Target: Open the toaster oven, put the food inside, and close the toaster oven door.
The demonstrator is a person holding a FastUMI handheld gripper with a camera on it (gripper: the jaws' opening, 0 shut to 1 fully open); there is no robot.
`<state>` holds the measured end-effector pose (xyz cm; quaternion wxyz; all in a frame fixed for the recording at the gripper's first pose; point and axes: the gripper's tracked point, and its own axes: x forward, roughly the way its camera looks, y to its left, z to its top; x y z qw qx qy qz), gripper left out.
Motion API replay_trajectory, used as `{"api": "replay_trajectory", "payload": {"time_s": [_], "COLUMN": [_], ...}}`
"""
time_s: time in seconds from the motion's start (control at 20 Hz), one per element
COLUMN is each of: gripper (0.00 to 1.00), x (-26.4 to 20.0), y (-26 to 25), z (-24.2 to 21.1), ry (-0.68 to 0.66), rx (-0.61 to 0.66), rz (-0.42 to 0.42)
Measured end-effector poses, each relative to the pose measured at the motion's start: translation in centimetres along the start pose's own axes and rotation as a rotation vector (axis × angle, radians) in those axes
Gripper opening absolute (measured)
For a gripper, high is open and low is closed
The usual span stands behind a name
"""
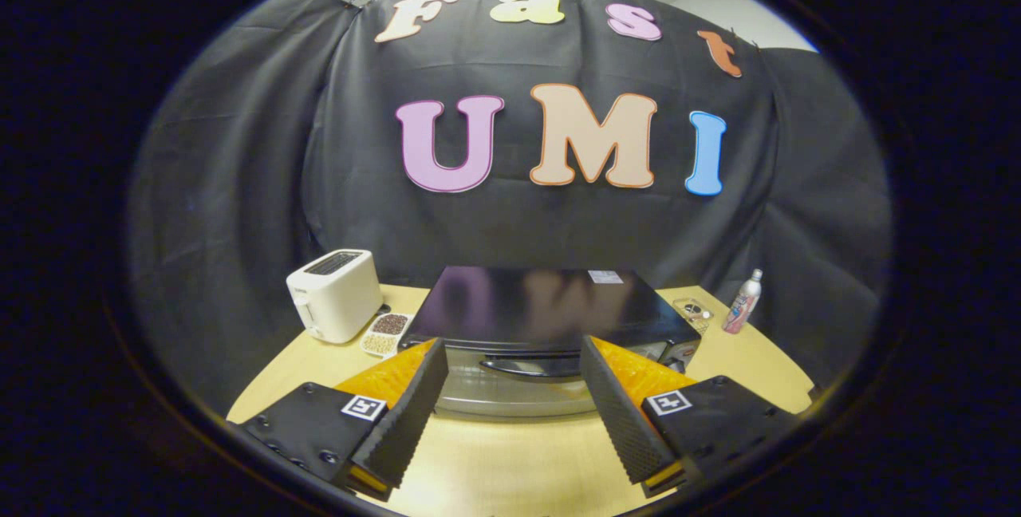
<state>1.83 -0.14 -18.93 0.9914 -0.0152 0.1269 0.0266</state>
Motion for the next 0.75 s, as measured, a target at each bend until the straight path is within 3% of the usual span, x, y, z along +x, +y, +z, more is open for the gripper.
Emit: {"api": "replay_trajectory", "payload": {"time_s": [0.35,0.75], "gripper": [1.0,1.0], "x": [-0.1,-1.0], "y": [-0.5,-2.2], "z": [-0.4,0.1], "ry": [-0.001,-0.095], "rx": [-0.011,0.002], "rz": [-0.011,0.015]}}
